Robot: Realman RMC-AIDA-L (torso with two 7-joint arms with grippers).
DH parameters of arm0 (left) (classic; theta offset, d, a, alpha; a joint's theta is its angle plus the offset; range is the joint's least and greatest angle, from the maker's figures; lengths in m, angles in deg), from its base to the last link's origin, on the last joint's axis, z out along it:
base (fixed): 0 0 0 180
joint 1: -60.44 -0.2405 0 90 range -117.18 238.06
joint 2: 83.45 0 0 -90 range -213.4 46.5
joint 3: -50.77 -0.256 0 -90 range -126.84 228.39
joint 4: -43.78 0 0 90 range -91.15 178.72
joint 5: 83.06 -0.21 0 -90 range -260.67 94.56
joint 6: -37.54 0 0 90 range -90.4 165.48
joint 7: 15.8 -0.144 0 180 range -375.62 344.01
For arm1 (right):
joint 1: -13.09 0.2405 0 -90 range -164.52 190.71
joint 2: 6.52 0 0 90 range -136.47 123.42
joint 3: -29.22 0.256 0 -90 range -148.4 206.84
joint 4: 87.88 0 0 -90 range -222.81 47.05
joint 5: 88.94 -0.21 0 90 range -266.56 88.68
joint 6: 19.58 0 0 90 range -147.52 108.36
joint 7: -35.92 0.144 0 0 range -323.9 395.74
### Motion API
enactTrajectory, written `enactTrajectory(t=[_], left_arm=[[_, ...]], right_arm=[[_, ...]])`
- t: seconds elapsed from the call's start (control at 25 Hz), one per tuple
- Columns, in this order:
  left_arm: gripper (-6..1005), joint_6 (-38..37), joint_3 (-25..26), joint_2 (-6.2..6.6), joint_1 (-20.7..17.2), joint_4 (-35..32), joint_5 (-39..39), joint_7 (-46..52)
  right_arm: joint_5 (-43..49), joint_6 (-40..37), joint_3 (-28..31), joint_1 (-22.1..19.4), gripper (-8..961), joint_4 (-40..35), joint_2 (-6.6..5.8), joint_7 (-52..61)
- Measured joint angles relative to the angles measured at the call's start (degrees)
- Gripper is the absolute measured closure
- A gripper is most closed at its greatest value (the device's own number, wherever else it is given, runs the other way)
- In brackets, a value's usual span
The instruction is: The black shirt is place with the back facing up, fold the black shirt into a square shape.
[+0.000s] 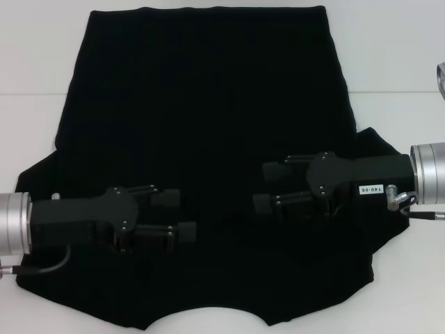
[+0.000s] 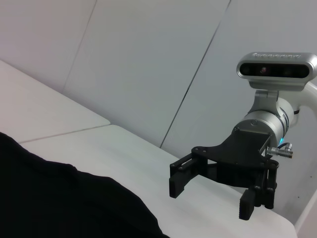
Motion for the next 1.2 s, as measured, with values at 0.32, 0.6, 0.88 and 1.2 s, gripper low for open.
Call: enactTrajectory(t=[0.32,0.6,0.88,1.2], left_arm=[[95,4.0,0.8,0.5,-0.8,0.1,0.0,4.3],[96,10.7,9.2,1.45,-3.1,-0.2,-2.7,8.3],[95,13.8,20.5,2.93,-4.1,-0.5,-10.0,13.5],[96,21.1,23.6,3.18,-4.9,-2.8,-15.3,21.7]], right_arm=[[-0.1,0.1,0.2,0.0,101,0.0,0.0,0.0],[-0.2,1.5,0.2,0.1,101,0.0,0.42,0.0],[-0.9,3.0,0.2,0.6,101,0.0,0.96,0.0],[-1.1,3.2,0.2,1.4,102,0.0,1.23,0.0]])
